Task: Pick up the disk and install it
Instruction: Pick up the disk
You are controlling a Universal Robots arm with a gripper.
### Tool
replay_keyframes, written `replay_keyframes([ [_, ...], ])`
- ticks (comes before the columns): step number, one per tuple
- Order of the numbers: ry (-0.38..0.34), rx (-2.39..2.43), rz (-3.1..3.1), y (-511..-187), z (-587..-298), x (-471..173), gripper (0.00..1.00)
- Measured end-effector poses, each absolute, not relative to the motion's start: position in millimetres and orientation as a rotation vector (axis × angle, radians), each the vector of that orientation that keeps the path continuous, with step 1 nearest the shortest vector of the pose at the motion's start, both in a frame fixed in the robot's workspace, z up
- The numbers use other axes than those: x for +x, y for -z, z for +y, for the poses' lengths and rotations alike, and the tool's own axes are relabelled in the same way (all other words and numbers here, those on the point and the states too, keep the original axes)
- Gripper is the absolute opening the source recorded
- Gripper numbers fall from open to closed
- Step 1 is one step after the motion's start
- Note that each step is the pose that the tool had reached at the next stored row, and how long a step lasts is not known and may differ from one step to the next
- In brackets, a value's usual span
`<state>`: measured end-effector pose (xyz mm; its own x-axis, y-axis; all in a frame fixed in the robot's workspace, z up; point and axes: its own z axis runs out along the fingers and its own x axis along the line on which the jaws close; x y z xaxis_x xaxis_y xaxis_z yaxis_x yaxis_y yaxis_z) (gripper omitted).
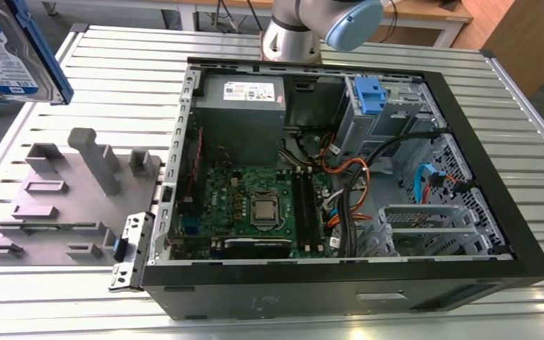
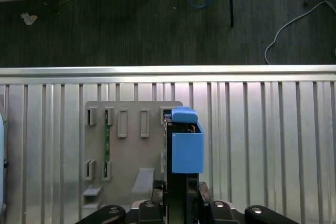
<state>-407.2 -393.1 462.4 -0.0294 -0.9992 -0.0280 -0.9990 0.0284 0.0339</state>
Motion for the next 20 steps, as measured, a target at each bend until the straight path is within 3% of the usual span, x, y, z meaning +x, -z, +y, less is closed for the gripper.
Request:
replay_keyframes([
  [20, 0.069, 2.186, -2.25, -467.6, -393.1, -407.2, 0.35],
])
